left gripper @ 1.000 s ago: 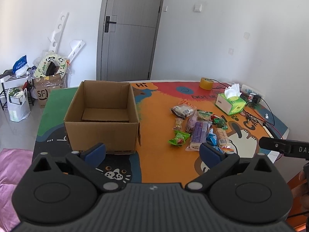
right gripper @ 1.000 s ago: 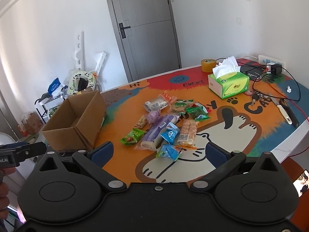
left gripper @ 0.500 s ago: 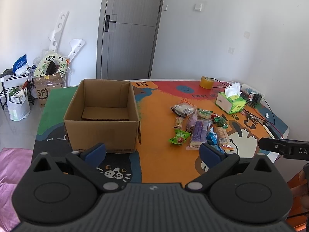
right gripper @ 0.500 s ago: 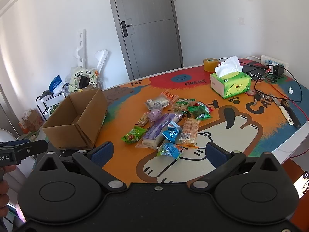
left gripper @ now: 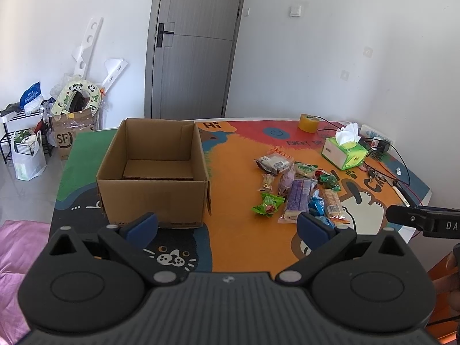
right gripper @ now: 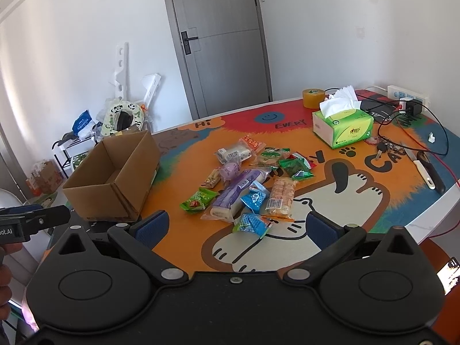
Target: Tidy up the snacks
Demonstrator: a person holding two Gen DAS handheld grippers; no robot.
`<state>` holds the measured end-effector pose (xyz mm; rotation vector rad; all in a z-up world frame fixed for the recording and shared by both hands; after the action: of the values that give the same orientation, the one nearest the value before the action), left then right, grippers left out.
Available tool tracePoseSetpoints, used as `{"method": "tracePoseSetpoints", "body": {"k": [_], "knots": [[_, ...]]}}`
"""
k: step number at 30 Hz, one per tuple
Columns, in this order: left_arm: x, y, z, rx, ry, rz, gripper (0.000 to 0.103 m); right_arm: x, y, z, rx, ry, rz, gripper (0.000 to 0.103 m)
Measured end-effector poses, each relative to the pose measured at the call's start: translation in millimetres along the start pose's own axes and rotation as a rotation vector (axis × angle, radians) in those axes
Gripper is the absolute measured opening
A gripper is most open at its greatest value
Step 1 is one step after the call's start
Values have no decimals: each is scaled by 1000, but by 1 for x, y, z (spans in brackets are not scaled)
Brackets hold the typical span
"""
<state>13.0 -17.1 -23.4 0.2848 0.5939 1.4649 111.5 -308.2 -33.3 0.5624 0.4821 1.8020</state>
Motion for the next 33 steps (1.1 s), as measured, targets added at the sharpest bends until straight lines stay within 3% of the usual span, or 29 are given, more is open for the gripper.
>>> {"method": "tracePoseSetpoints", "body": {"k": [20,33], "knots": [[2,-3,-1,9,1,5,103,5,-2,-2,-12,27,6,103],[-2,-34,-5,22,13,14,102,-11,-24,-13,12,4,-21,103]]}}
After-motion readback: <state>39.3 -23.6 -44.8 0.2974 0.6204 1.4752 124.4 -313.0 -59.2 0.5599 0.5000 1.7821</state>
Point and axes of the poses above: each gripper's, at about its wrist camera, not at the fingertips, and y roughly against the way its jaws point, x to its left, z to its top, the point moved 3 cm from there along -y, roughly the way its jaws point, and after that the axes turned 7 degrees about -z, right-handed, at the moved point
